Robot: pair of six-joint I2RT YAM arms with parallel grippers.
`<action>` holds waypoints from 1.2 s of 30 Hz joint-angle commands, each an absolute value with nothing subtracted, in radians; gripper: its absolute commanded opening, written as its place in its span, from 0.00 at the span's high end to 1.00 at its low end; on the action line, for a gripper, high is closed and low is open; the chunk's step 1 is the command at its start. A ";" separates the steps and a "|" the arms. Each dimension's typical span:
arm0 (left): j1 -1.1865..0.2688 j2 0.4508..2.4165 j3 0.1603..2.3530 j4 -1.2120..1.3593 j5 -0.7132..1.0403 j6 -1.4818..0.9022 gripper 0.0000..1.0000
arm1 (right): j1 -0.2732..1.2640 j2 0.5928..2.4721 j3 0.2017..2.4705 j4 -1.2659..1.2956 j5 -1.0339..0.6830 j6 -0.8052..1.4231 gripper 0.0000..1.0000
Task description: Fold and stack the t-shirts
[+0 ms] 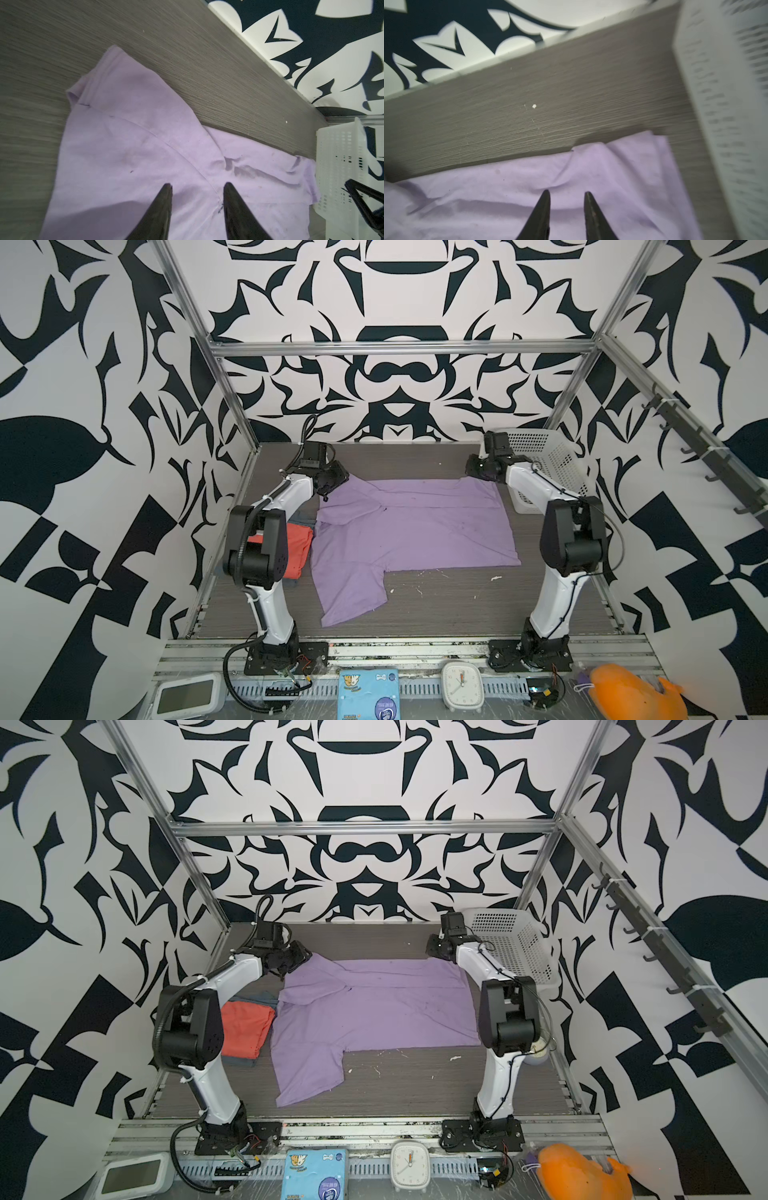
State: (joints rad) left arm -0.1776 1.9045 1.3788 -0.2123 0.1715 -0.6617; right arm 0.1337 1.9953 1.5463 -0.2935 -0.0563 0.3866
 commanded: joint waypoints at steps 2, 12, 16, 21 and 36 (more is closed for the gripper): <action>-0.178 1.966 1.414 -0.144 0.170 -0.689 0.57 | 0.135 2.045 1.605 -0.259 -0.011 0.451 0.72; -0.126 2.147 1.446 -0.103 0.111 -0.770 0.62 | 0.124 2.162 1.643 -0.302 0.117 0.417 0.73; -0.086 2.190 1.448 -0.132 0.078 -0.793 0.61 | 0.110 2.216 1.696 -0.349 0.169 0.407 0.74; -0.061 2.250 1.513 -0.171 0.075 -0.798 0.62 | 0.086 2.277 1.763 -0.387 0.169 0.443 0.76; -0.049 2.024 1.488 -0.030 0.247 -0.738 0.56 | 0.083 2.156 1.835 -0.376 0.052 0.287 0.72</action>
State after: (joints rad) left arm -0.0547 2.1696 1.5181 -0.0776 0.2050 -0.7734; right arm 0.0860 2.3013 1.8305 -0.4133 0.1154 0.3614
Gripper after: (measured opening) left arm 0.435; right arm 0.275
